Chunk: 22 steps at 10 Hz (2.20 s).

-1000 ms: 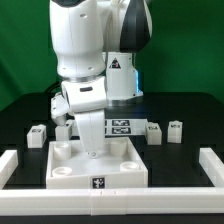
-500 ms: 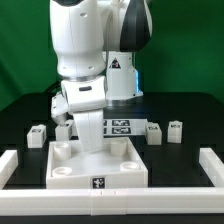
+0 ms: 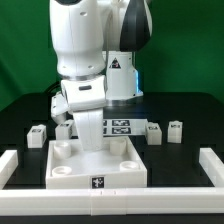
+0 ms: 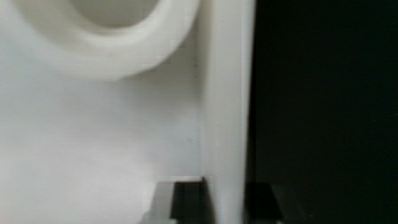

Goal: Assemble one leg

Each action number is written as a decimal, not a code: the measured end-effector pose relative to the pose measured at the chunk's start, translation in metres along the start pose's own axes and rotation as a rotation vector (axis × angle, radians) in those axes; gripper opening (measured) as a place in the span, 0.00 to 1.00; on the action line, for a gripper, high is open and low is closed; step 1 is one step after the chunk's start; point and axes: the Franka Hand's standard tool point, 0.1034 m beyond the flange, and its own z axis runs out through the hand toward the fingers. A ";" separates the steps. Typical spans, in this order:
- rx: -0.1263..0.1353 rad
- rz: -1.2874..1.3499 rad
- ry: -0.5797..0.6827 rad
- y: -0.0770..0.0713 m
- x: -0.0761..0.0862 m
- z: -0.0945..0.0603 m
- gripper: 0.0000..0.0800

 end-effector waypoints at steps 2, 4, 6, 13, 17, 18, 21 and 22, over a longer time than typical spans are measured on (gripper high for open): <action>0.000 0.000 0.000 0.000 0.000 0.000 0.09; -0.004 0.069 -0.002 0.006 0.019 0.000 0.09; -0.014 0.128 0.005 0.017 0.058 0.001 0.09; -0.051 0.115 0.023 0.056 0.126 0.001 0.09; -0.051 0.118 0.023 0.056 0.124 0.001 0.33; -0.051 0.119 0.023 0.055 0.124 0.001 0.33; -0.051 0.120 0.023 0.055 0.123 0.001 0.72; -0.051 0.120 0.023 0.055 0.123 0.001 0.79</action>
Offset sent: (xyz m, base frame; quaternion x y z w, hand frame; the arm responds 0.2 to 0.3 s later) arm 0.0104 0.0574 0.0006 -0.0029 -0.0057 0.0524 0.9986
